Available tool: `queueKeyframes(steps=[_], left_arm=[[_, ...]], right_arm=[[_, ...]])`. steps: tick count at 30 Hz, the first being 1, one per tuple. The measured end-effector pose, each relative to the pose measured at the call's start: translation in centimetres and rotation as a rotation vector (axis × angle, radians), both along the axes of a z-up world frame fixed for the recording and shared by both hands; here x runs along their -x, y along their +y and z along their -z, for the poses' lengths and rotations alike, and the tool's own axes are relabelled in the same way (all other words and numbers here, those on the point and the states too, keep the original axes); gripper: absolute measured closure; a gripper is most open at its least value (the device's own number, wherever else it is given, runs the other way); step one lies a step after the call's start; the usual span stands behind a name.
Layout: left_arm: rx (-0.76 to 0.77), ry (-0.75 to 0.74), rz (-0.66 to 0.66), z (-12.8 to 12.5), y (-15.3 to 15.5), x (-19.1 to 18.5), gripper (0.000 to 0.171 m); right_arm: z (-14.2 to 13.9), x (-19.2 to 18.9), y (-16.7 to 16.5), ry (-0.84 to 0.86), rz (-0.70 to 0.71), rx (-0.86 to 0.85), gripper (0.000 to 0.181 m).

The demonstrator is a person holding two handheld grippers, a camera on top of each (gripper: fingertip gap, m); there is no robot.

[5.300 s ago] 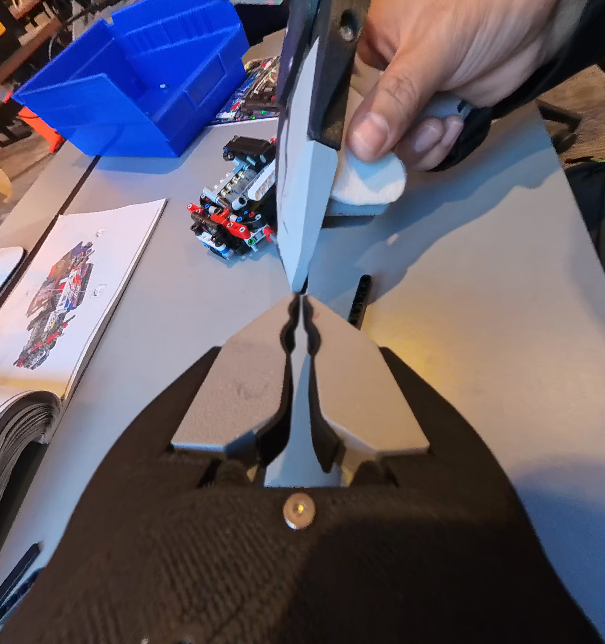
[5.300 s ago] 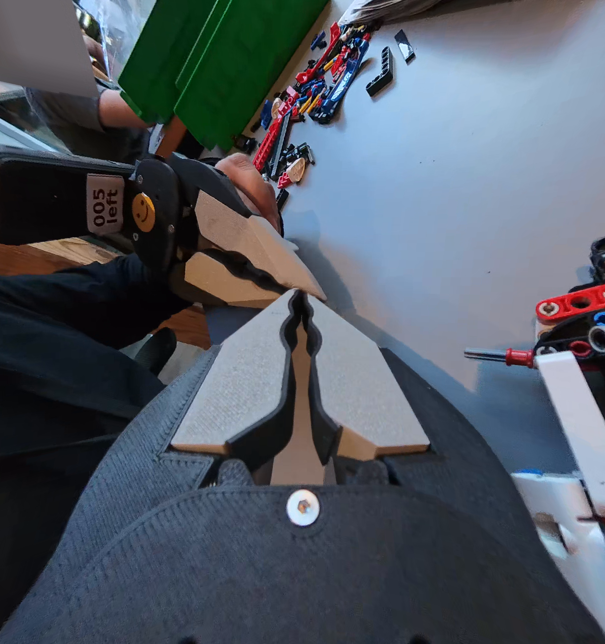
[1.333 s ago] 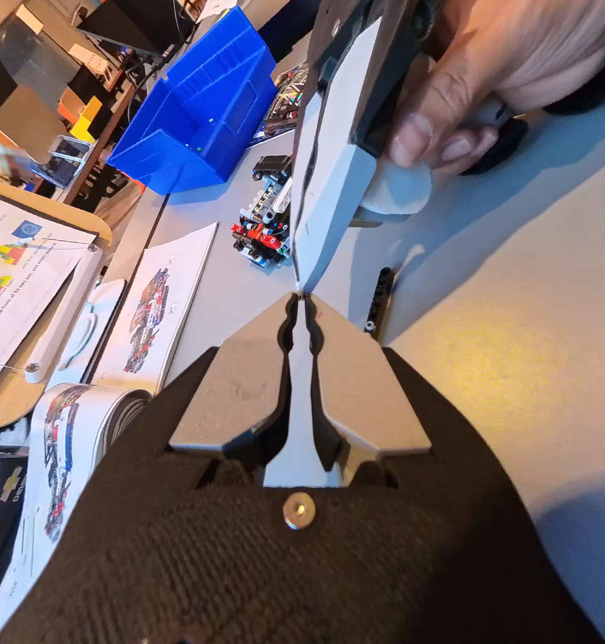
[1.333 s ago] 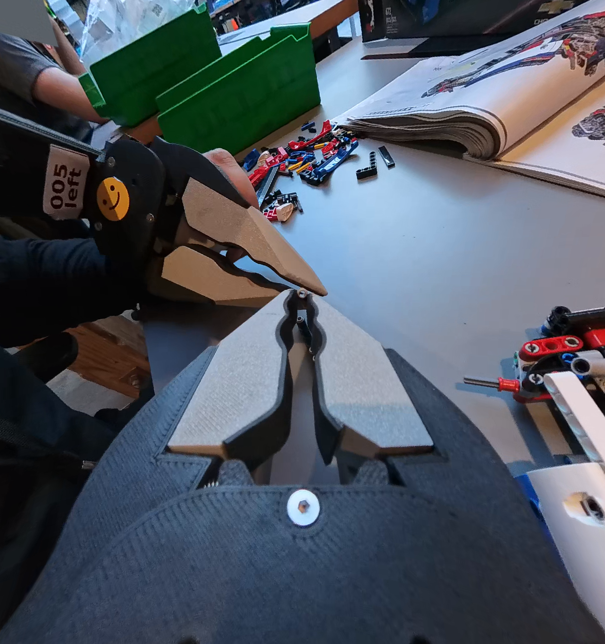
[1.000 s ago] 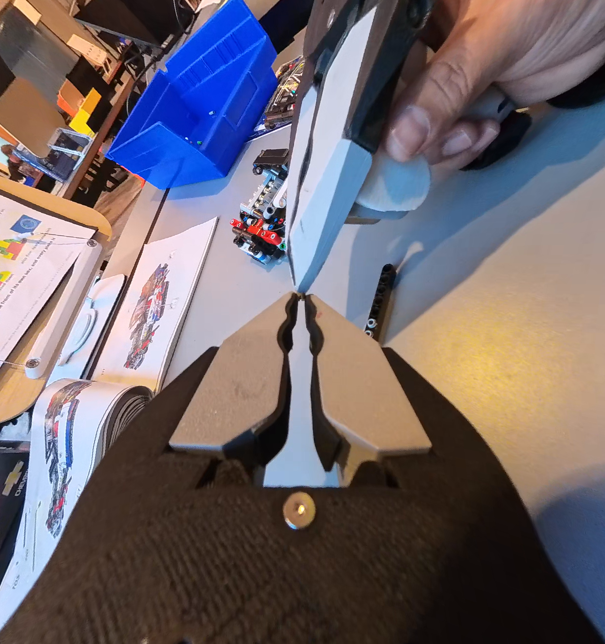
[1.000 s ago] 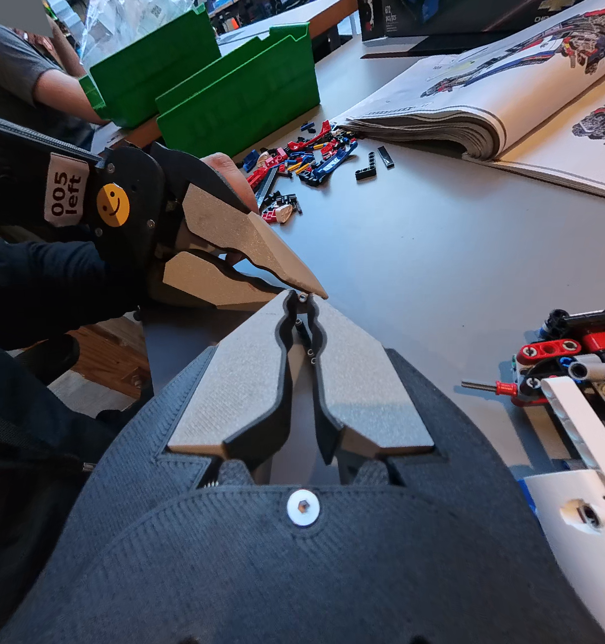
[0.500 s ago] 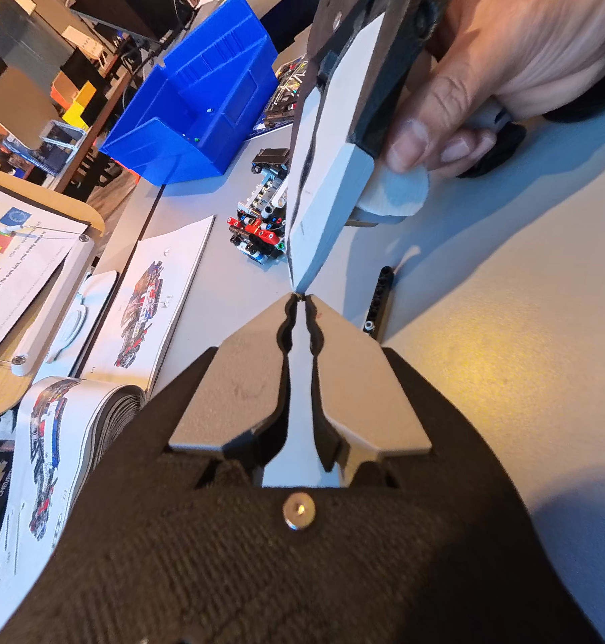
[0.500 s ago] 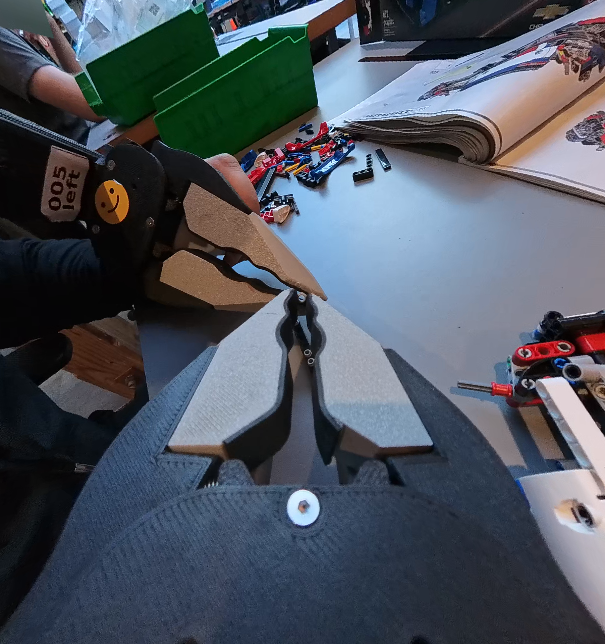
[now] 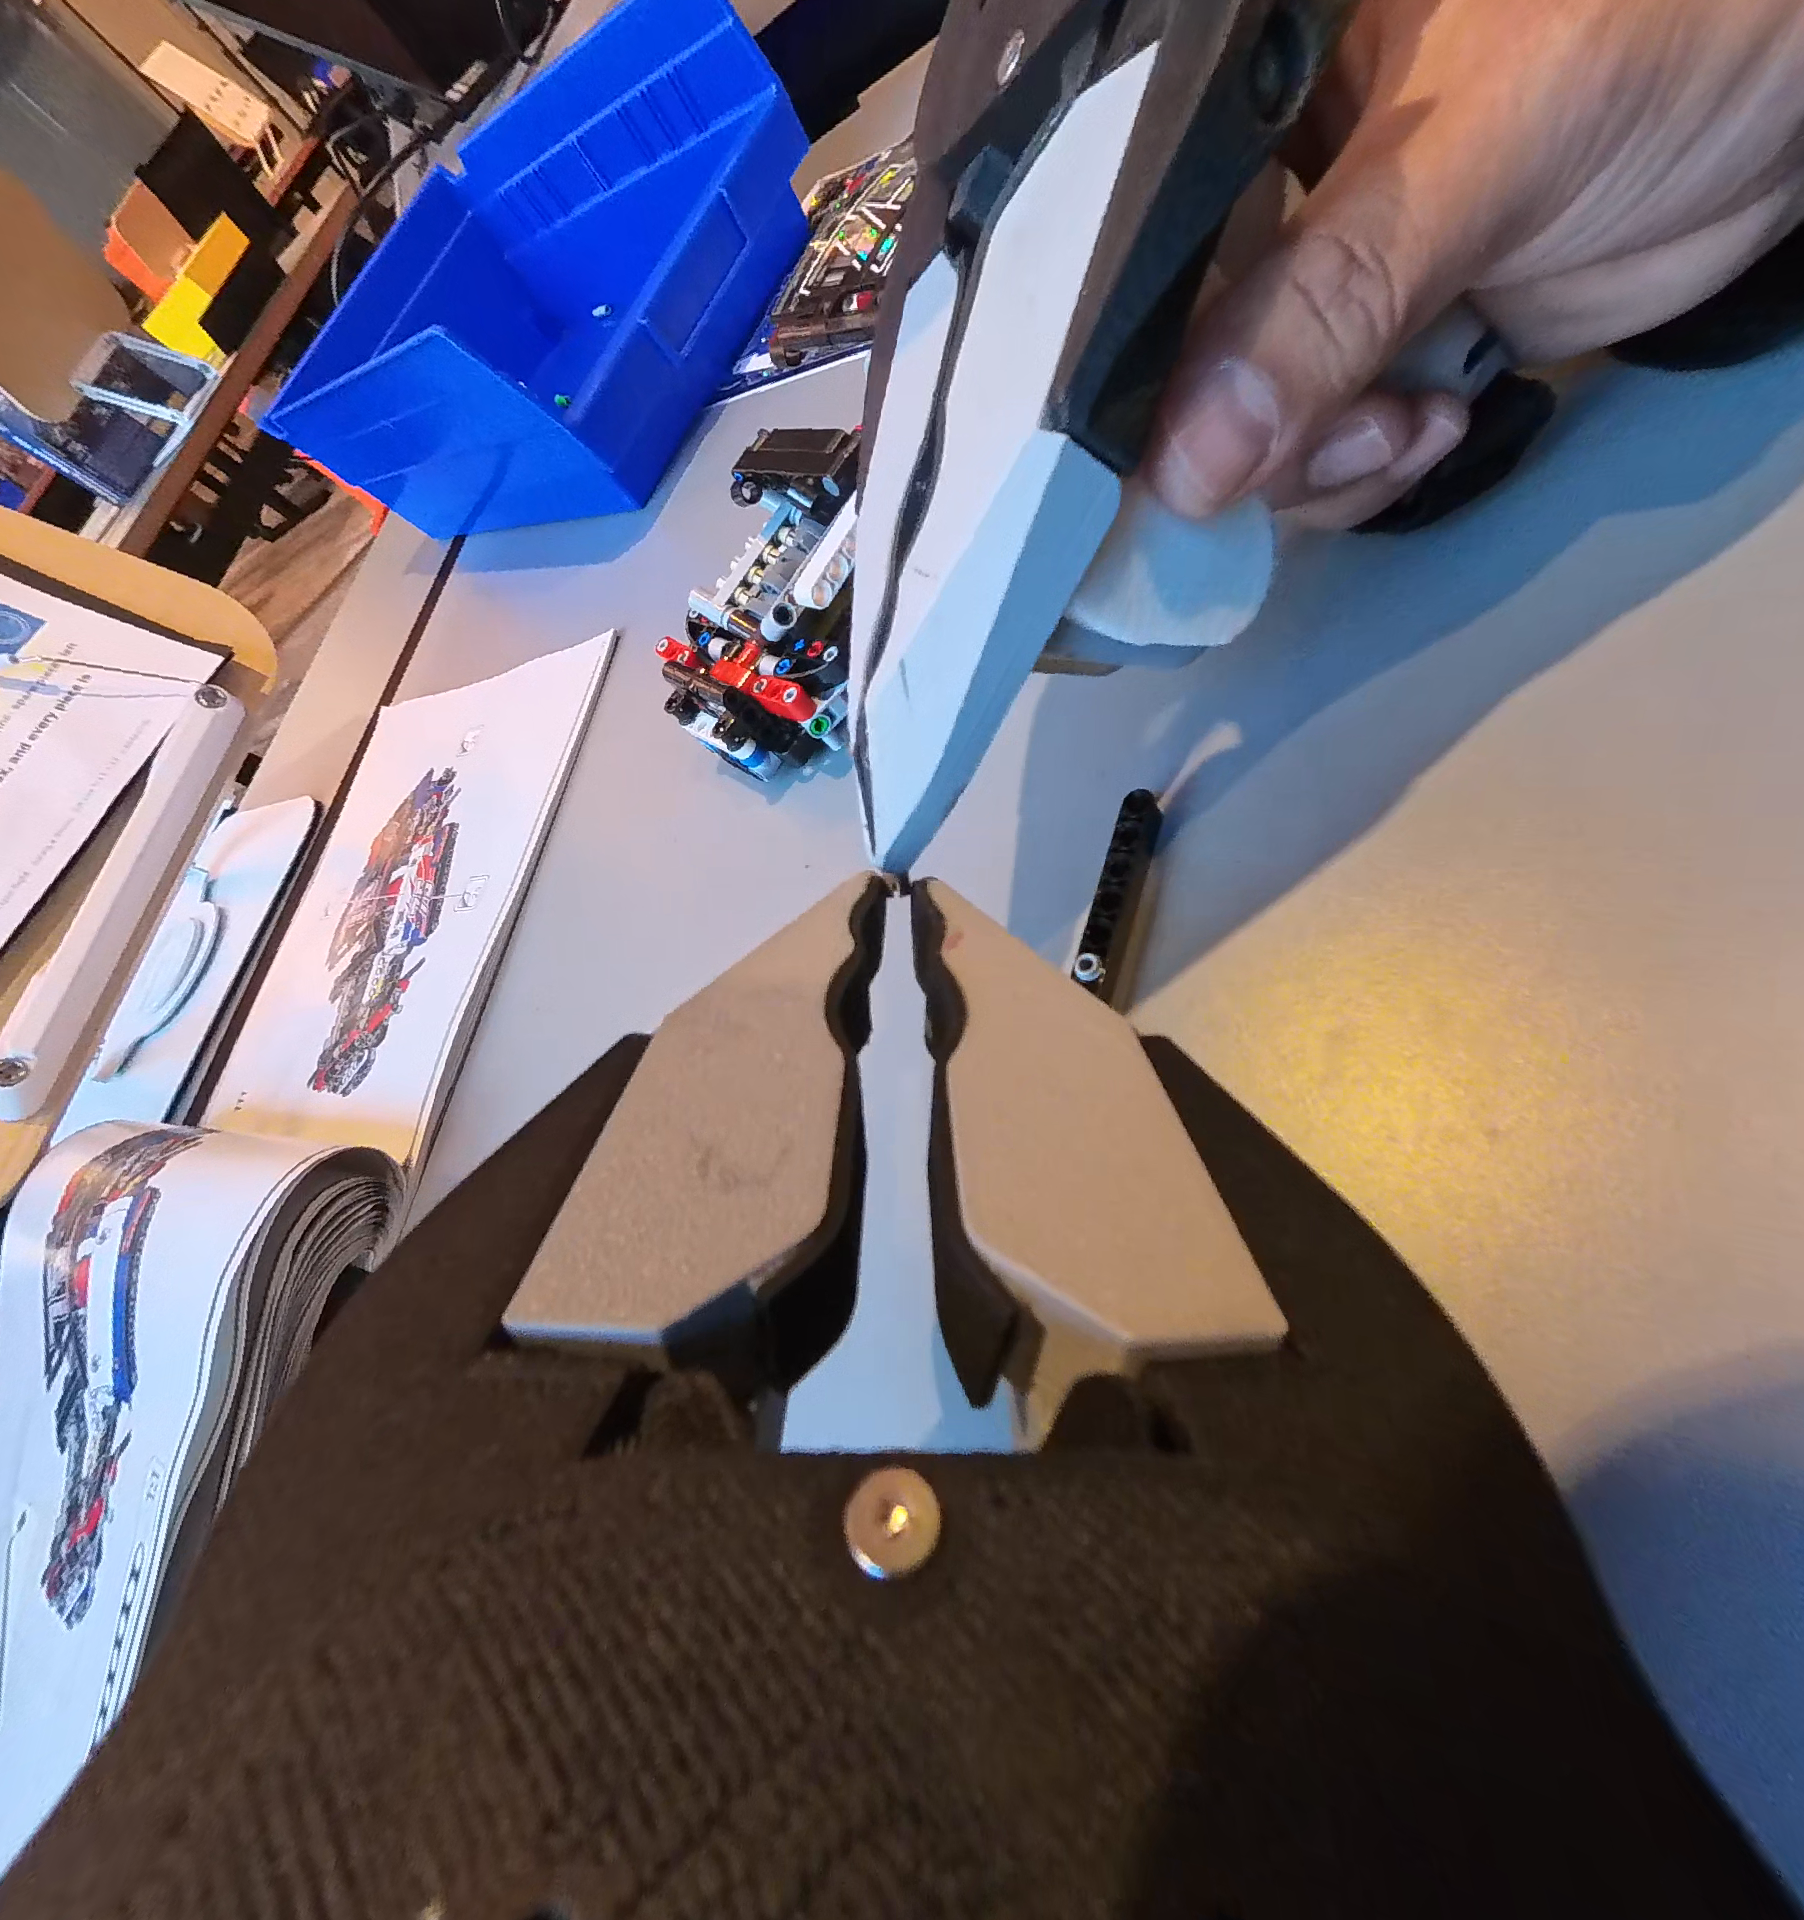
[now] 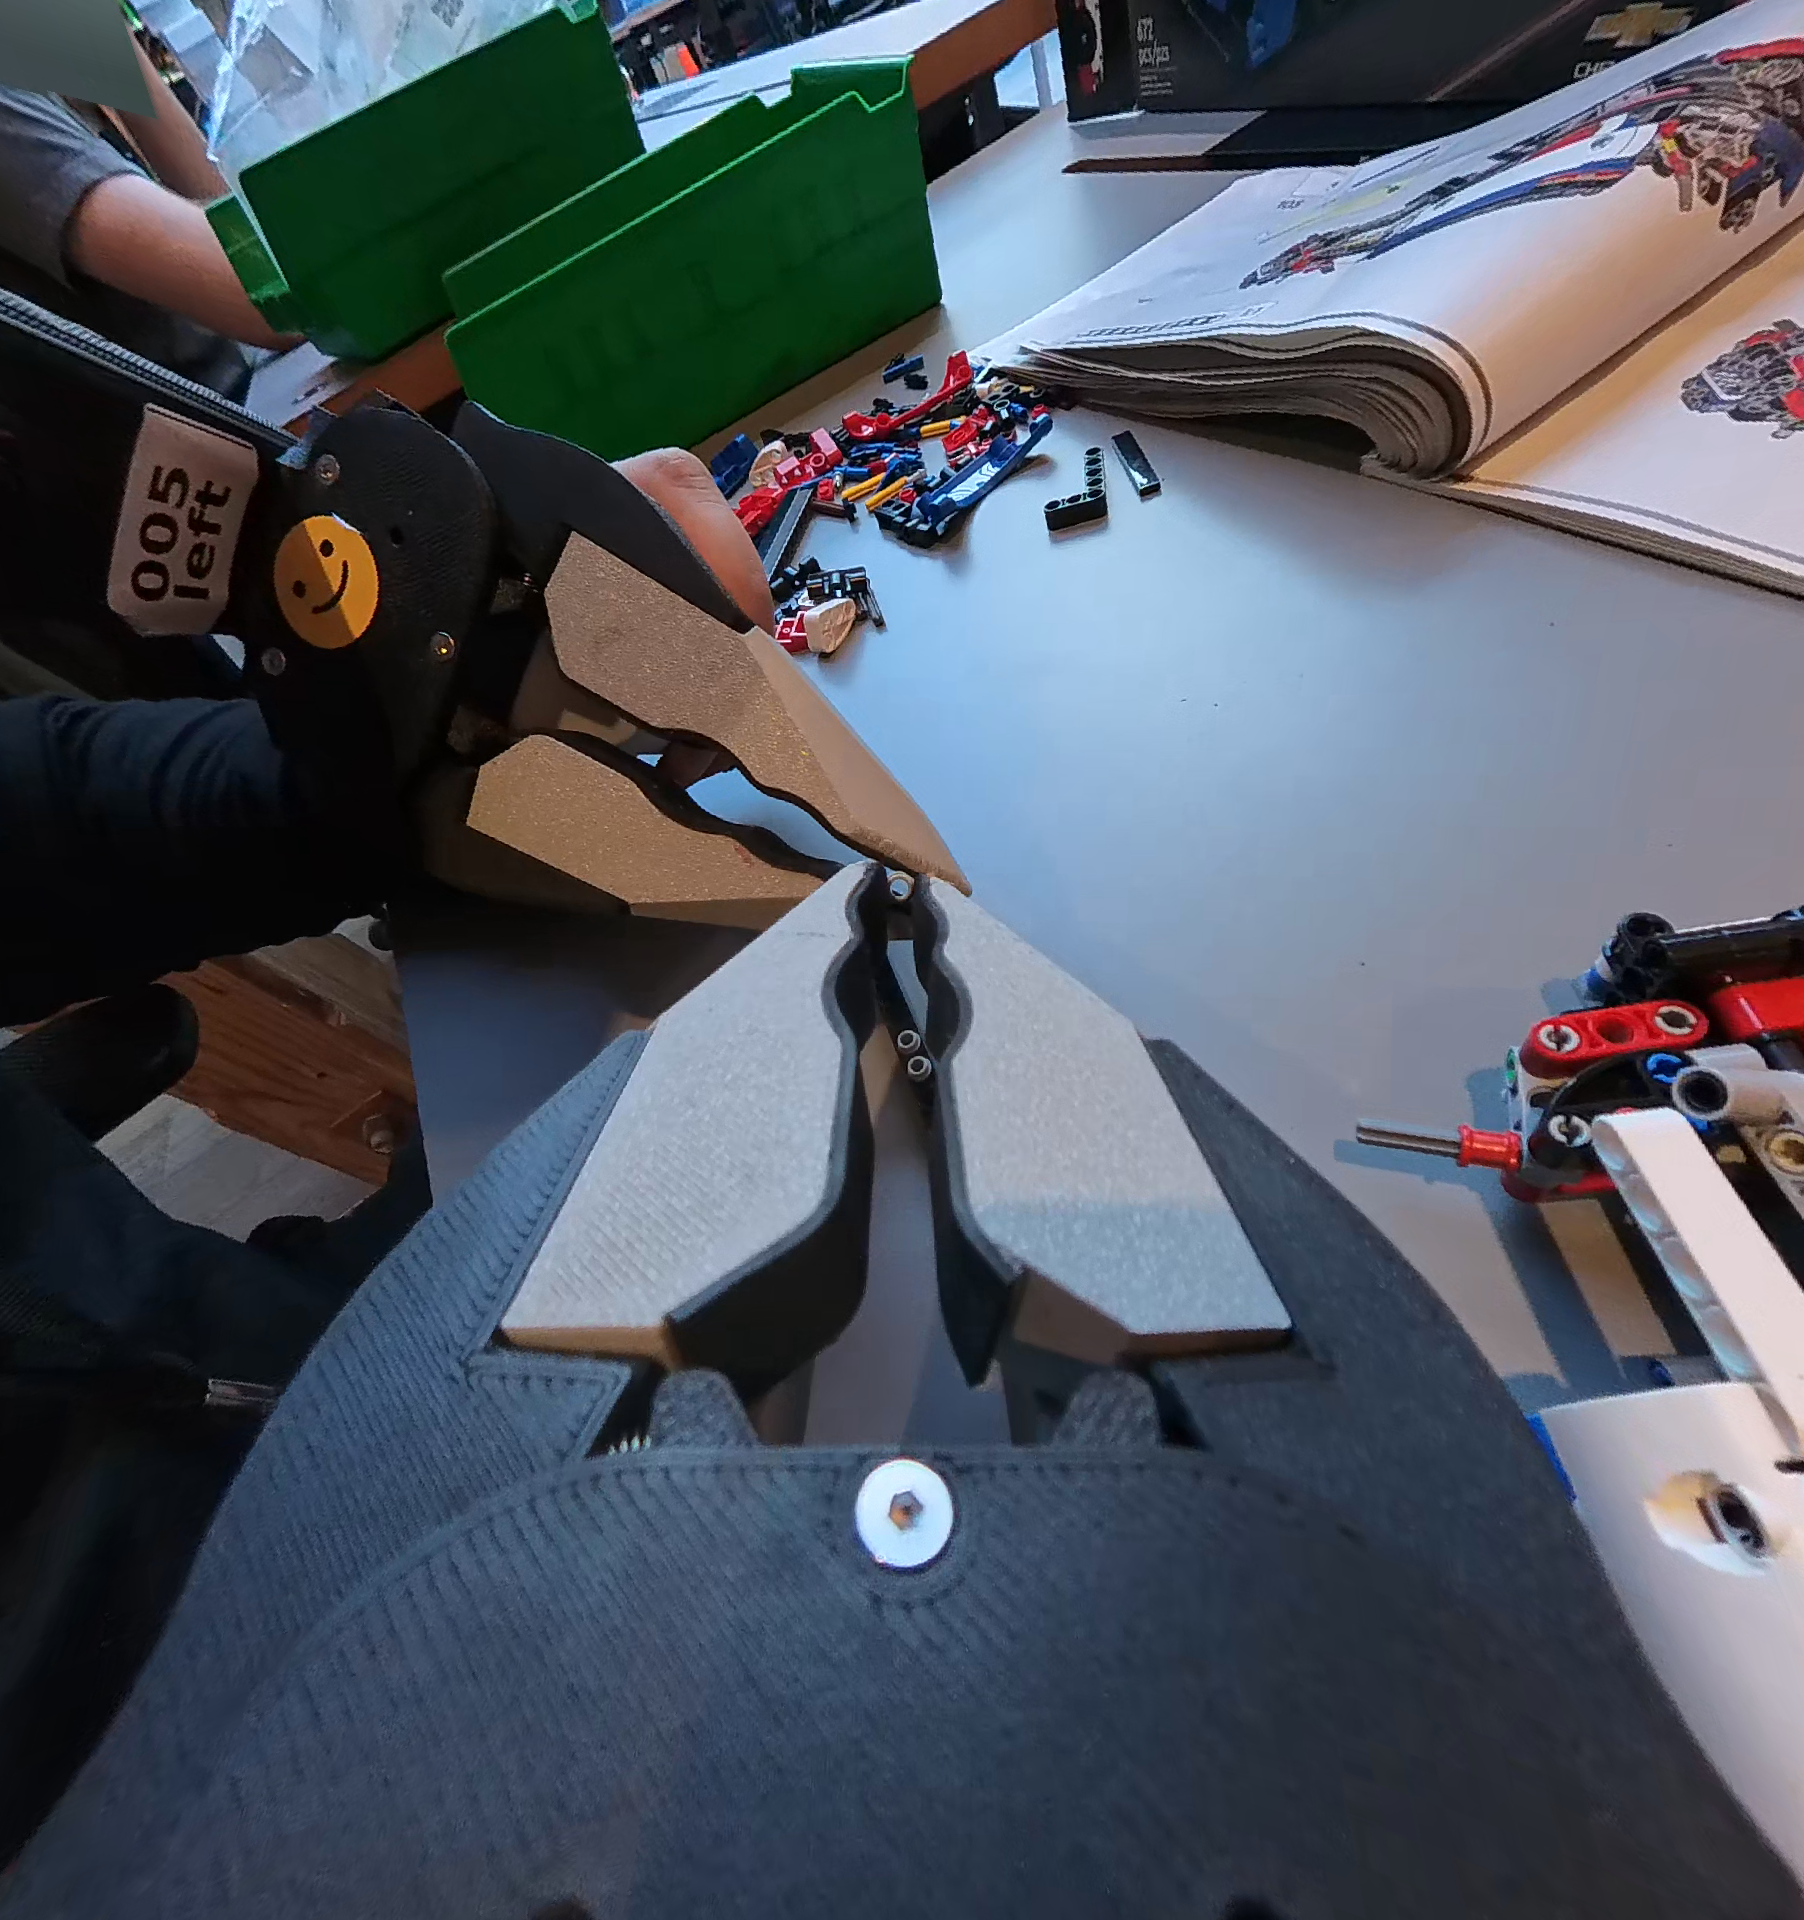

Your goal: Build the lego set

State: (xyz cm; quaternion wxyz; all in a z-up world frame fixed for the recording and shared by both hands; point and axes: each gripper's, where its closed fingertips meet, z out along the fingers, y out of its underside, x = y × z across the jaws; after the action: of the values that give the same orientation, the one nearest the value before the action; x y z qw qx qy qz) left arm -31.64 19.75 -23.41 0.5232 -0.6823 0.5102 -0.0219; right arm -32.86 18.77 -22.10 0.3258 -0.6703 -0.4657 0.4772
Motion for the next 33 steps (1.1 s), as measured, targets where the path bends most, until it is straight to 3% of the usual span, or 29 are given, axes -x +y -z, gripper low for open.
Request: queueKeyframes(steps=[33], left_arm=[[0.018,0.038,-0.032,-0.12,-0.30,0.50,0.171]], right_arm=[[-0.24,0.23,-0.41,0.038,0.028,-0.021,0.179]])
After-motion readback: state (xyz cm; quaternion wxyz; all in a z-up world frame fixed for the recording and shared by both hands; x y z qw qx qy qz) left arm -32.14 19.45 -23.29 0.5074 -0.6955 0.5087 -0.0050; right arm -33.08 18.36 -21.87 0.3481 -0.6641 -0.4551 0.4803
